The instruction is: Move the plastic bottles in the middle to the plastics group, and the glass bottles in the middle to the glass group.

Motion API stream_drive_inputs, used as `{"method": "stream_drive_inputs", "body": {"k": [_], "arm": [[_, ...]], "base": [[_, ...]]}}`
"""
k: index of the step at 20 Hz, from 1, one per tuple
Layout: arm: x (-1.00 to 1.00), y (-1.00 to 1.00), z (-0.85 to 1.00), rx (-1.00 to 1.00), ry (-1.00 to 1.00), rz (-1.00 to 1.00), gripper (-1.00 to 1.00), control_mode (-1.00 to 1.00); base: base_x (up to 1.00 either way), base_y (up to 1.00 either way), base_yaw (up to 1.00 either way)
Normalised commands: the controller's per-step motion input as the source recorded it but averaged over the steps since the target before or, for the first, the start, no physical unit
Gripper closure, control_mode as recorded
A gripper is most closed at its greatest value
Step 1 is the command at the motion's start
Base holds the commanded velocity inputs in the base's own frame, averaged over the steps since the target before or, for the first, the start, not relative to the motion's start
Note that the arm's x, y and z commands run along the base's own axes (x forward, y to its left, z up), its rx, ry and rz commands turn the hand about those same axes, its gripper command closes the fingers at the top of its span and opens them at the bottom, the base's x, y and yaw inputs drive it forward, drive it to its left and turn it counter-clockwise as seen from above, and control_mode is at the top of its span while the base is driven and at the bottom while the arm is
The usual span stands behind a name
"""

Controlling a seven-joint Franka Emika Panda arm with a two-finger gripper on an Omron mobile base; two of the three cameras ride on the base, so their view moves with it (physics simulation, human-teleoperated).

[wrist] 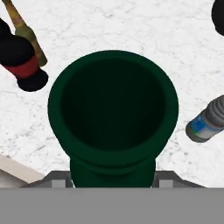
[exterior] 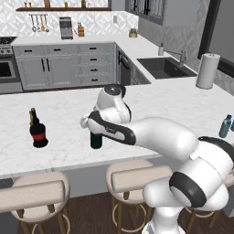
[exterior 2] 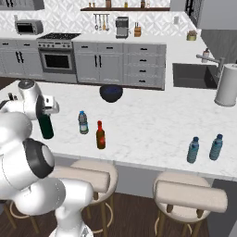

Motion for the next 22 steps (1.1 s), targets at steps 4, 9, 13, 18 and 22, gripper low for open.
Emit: {"method": "stream_drive_inputs", "body": {"k": [4, 9, 13, 18, 22], "arm": [[0.01, 0.91, 0.01, 0.00, 0.00, 0.11, 1.00, -1.00], [0.28, 0.38, 0.00, 0.00, 0.00, 0.17, 1.00, -1.00], [0.47, 0.03, -0.07, 0.03, 0.00, 0.20, 1.00, -1.00], [0.41, 0.19, -0.09, 0.01, 0.00, 0.17, 1.00, -1.00], [0.01, 0.42, -0.02, 0.00, 0.00, 0.11, 1.00, -1.00]], "base": [[0.00, 0.00, 0.00], [0.00, 0.00, 0.00], [0.00, 0.00, 0.00], [0.00, 0.00, 0.00], [0.00, 0.00, 0.00]]}}
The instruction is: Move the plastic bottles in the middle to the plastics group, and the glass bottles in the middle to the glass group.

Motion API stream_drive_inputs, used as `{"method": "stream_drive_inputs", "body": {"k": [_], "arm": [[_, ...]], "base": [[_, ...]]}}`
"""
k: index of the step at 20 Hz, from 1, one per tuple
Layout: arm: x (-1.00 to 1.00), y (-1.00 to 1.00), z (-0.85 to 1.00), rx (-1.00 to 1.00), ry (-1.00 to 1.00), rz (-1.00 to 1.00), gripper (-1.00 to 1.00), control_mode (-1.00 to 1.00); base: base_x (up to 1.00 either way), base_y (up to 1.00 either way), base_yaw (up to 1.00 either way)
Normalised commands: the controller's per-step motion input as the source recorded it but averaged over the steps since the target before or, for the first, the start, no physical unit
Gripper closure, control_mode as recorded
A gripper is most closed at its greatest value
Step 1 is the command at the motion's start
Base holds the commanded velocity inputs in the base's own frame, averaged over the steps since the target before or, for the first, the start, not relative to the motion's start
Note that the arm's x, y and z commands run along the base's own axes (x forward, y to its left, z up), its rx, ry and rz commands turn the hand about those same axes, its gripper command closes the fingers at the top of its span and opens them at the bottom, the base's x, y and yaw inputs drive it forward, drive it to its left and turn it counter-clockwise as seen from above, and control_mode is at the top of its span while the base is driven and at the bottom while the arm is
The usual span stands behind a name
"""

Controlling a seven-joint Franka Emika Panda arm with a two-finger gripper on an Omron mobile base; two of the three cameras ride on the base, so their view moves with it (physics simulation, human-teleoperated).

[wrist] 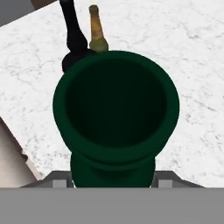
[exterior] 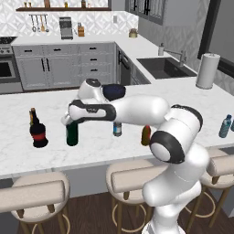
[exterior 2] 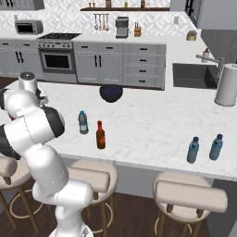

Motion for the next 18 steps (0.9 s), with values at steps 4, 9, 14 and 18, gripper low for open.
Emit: {"method": "stream_drive_inputs", "body": {"k": [4, 9, 14, 18], "arm": [[0.04, 0.33, -0.06, 0.00, -0.02, 0.08, 1.00, -1.00], [0.25, 0.26, -0.02, 0.00, -0.02, 0.04, 1.00, -1.00], [0.31, 0.31, -0.01, 0.00, -0.03, 0.04, 1.00, -1.00], [0.35, 0.11, 0.00, 0.00, -0.02, 0.01, 1.00, -1.00]], "base": [[0.00, 0.00, 0.00], [0.00, 0.00, 0.00], [0.00, 0.00, 0.00], [0.00, 0.00, 0.00]]}}
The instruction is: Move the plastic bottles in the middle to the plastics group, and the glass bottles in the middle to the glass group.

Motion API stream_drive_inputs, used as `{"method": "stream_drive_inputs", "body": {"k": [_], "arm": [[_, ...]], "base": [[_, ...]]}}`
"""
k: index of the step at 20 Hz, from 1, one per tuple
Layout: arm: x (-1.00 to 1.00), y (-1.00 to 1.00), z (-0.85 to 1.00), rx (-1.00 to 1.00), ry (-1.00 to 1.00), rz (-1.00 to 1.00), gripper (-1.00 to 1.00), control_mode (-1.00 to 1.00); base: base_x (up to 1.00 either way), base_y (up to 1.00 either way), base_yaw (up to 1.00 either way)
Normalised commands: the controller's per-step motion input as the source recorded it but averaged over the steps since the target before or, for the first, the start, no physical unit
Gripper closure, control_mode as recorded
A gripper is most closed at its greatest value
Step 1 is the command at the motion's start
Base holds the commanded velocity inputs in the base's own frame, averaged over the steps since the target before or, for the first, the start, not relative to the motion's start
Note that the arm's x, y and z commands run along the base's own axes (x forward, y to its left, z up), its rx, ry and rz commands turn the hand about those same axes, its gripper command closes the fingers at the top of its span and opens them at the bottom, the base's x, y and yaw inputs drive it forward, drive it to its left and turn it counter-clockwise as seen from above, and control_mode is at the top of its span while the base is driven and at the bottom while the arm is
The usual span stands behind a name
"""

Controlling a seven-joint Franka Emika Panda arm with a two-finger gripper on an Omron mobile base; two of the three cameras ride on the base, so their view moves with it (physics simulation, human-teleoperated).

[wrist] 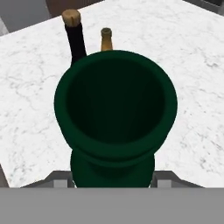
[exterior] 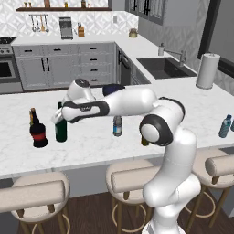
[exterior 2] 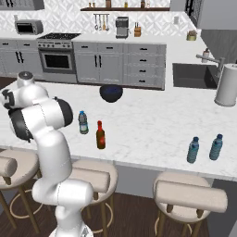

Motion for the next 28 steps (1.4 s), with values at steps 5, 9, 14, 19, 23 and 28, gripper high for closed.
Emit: {"method": "stream_drive_inputs", "body": {"k": [5, 9, 14, 19, 23, 28], "arm": [[0.04, 0.00, -0.17, 0.00, 0.00, 0.00, 1.00, -1.00], [0.00, 0.00, -0.37, 0.00, 0.00, 0.00, 1.00, -1.00], [0.00, 0.00, -0.32, 0.00, 0.00, 0.00, 1.00, -1.00], [0.07, 0.00, -0.03, 0.00, -0.08, 0.00, 1.00, -1.00], [0.43, 0.00, 0.00, 0.00, -0.04, 0.00, 1.00, -1.00], [0.41, 0.00, 0.00, 0.00, 0.00, 0.00, 1.00, -1.00]], "base": [[0.00, 0.00, 0.00], [0.00, 0.00, 0.00], [0.00, 0.00, 0.00], [0.00, 0.00, 0.00], [0.00, 0.00, 0.00], [0.00, 0.00, 0.00]]}}
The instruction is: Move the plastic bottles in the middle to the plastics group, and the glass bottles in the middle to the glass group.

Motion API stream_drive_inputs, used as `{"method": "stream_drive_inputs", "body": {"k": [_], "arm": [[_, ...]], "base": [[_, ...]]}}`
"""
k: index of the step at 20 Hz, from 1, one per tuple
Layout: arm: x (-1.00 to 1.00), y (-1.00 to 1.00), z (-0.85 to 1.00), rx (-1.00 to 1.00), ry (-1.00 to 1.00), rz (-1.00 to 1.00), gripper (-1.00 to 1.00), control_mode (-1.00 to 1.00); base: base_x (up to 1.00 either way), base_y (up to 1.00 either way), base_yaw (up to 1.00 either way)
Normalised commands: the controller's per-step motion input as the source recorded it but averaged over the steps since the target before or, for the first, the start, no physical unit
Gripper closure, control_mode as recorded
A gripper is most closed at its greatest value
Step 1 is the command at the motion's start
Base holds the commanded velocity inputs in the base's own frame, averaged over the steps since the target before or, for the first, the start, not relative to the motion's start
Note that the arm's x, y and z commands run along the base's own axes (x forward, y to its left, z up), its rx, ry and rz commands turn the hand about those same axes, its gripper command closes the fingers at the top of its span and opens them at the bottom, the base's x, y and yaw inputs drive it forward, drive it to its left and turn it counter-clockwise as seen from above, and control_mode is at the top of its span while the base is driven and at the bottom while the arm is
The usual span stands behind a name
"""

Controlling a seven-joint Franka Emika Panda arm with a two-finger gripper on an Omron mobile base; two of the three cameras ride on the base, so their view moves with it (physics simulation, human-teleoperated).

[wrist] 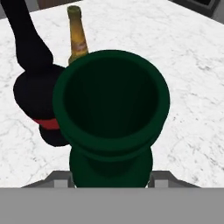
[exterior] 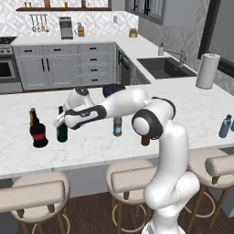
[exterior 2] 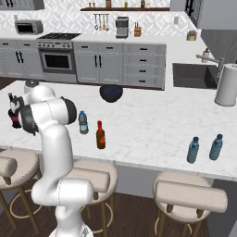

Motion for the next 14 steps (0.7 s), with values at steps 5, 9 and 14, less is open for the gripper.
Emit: {"method": "stream_drive_inputs", "body": {"k": [5, 9, 14], "arm": [[0.18, 0.00, -0.07, 0.00, 0.00, 0.00, 1.00, -1.00], [0.05, 0.00, -0.40, 0.00, 0.00, 0.00, 1.00, -1.00], [0.00, 0.00, -0.18, 0.00, 0.00, 0.00, 1.00, -1.00]], "base": [[0.00, 0.00, 0.00], [0.00, 0.00, 0.00], [0.00, 0.00, 0.00]]}}
